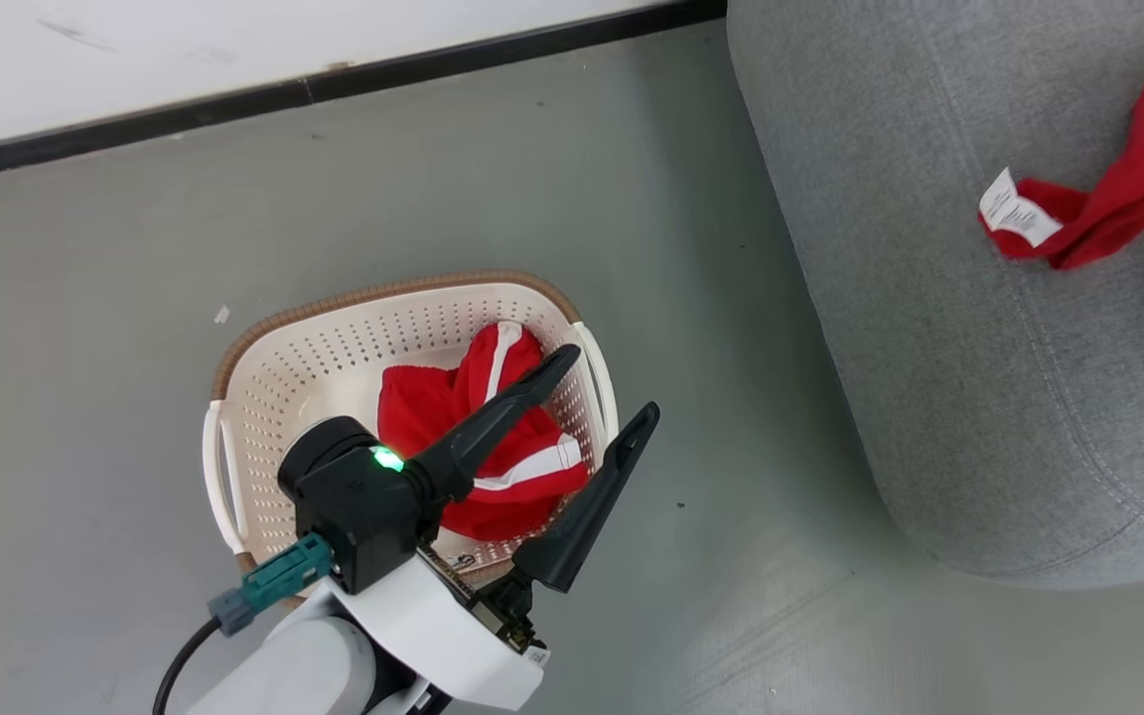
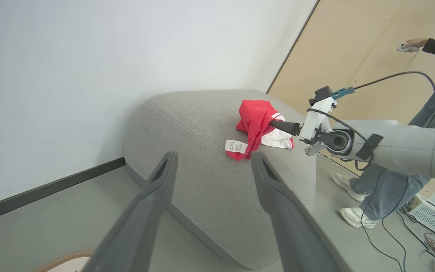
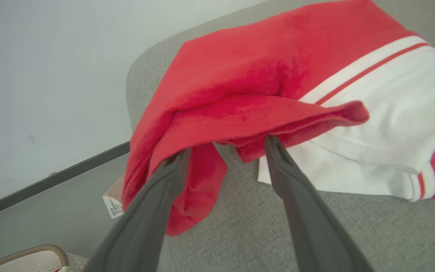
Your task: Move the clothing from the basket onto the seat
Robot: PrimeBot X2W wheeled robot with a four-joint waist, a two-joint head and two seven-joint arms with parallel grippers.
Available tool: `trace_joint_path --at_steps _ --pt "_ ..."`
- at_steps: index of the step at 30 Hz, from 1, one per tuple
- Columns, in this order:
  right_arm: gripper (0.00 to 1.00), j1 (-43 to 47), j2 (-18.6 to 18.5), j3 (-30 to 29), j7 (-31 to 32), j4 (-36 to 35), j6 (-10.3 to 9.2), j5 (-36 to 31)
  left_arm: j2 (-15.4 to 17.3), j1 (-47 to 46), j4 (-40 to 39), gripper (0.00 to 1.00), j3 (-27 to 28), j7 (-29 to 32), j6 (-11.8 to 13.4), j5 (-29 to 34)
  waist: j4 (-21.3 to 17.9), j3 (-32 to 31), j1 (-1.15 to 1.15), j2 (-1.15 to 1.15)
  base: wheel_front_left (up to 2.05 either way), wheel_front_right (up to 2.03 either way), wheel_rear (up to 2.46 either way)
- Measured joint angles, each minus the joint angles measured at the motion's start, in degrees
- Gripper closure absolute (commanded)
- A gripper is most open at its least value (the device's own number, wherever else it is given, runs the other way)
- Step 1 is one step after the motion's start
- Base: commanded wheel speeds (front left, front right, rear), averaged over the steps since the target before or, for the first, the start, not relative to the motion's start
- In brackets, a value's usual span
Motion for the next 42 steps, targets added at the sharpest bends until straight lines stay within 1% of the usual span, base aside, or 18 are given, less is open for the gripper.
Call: trace_joint_path --at_steps 9,14,17,20,23,24,25,27,31,35,38,42 --pt "0.0 8.2 0.0 1.4 -2.2 -3.6 0.0 0.9 0.0 0.3 1.5 0.0 0.7 -2.2 -0.3 -0.5 -0.5 -3.7 0.0 0.0 0.0 0.0 0.0" --pt "0.0 11.9 -1.3 1.3 -2.7 -5.9 0.0 0.8 -0.1 1.6 2.5 0.0 1.0 -3.5 -0.3 -1.1 -0.7 -5.9 0.0 0.0 0.0 0.0 0.0" --pt "0.0 13.7 -1.7 1.6 -2.7 -7.7 0.0 -0.4 -0.3 2.5 3.1 0.0 1.6 -4.4 -0.3 -1.2 -0.8 -7.3 0.0 0.0 0.0 0.0 0.0" --pt "0.0 14.8 -2.0 2.4 -2.8 -10.2 0.0 -3.4 -0.5 3.6 3.6 0.0 2.2 -5.5 -0.2 -1.3 -0.7 -8.6 0.0 0.0 0.0 0.0 0.0" --pt "0.0 15.6 -1.7 2.4 -2.8 -14.5 0.0 -5.4 -0.3 4.8 4.5 0.0 2.9 -6.1 0.4 -1.4 -0.6 -10.0 0.0 0.0 0.0 0.0 0.0" --pt "0.0 15.6 -1.0 2.2 -2.8 -17.5 0.0 -7.1 -0.2 5.4 5.3 0.0 3.5 -6.8 1.0 -1.4 -0.4 -10.8 0.0 0.0 0.0 0.0 0.0" --pt "0.0 15.6 -0.4 2.0 -2.9 -18.9 0.0 -7.4 -0.1 5.7 5.5 0.0 3.8 -7.0 1.3 -1.3 -0.2 -11.2 0.0 0.0 0.0 0.0 0.0" --pt "0.0 15.8 0.8 2.4 -2.9 -21.3 0.0 -8.4 -0.2 6.3 6.1 0.0 4.4 -7.6 1.4 -1.4 0.2 -12.0 0.0 0.0 0.0 0.0 0.0" --pt "0.0 17.4 3.4 3.9 -2.9 -25.2 0.0 -9.9 0.3 8.1 8.0 0.0 6.3 -8.2 2.6 -1.4 1.4 -13.3 0.0 0.0 0.0 0.0 0.0" --pt "0.0 19.3 6.0 6.2 -2.9 -27.4 0.0 -10.4 0.7 9.9 9.8 0.0 8.1 -8.8 3.6 -1.5 2.9 -14.5 0.0 0.0 0.0 0.0 0.0" --pt "0.0 20.6 7.2 8.6 -2.9 -28.0 0.0 -10.9 1.4 11.2 11.5 0.0 9.7 -9.0 4.6 -1.2 4.3 -15.3 0.0 0.0 0.0 0.0 0.0" --pt "0.0 22.5 8.4 11.0 -2.9 -28.4 0.0 -11.0 1.0 12.8 12.6 0.0 11.6 -9.5 5.4 -1.7 6.3 -16.4 0.0 0.0 0.0 0.0 0.0"
